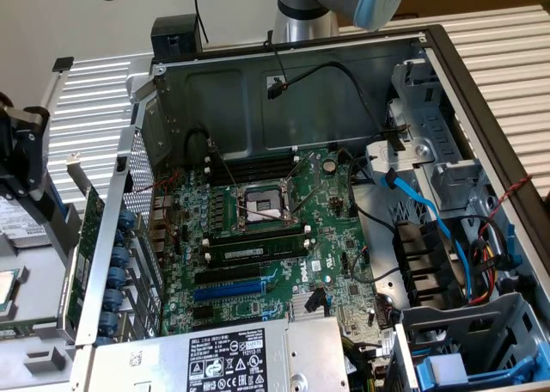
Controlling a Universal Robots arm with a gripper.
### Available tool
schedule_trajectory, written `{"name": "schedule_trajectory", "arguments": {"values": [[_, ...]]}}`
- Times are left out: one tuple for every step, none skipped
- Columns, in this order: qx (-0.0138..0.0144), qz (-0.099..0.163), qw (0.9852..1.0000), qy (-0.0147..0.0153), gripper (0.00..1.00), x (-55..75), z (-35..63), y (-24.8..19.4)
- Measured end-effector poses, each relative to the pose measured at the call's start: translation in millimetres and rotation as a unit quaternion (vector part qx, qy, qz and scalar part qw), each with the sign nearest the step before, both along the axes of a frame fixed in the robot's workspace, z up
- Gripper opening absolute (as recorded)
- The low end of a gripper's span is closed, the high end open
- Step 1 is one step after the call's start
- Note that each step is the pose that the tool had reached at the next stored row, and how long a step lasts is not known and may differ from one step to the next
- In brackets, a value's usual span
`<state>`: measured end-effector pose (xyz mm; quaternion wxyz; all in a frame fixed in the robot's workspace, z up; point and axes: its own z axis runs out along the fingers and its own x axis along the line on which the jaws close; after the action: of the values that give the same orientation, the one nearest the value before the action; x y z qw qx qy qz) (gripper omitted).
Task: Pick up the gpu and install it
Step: 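Pick up the gpu and move the gpu toward the slot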
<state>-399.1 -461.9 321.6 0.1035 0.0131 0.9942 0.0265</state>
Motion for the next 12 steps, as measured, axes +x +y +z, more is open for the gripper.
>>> {"name": "schedule_trajectory", "arguments": {"values": [[-0.0001, 0.000, 1.0000, -0.0007, 0.17, -0.9, -1.4, 0.0], [-0.0002, 0.000, 1.0000, -0.0014, 0.17, -1.9, -2.6, 0.0], [-0.0002, 0.000, 1.0000, -0.0024, 0.24, -3.1, -3.6, 0.0], [-0.0003, 0.000, 1.0000, -0.0039, 0.30, -4.6, -4.6, -0.2], [-0.0003, 0.000, 1.0000, -0.0059, 0.30, -5.9, -5.4, -0.5], [-0.0004, 0.000, 1.0000, -0.0084, 0.36, -6.9, -6.2, -0.8], [-0.0004, 0.000, 0.9999, -0.0111, 0.42, -7.7, -6.8, -1.2], [-0.0004, 0.000, 0.9999, -0.0167, 0.48, -8.9, -8.0, -2.1], [-0.0005, 0.000, 0.9998, -0.0188, 0.54, -9.6, -8.3, -2.2], [-0.0005, 0.000, 0.9998, -0.0189, 0.54, -9.7, -8.2, -2.3], [-0.0005, 0.000, 0.9998, -0.0189, 0.60, -9.8, -8.2, -2.3], [-0.0005, 0.000, 0.9998, -0.0193, 0.60, -10.3, -8.4, -2.3]]}}
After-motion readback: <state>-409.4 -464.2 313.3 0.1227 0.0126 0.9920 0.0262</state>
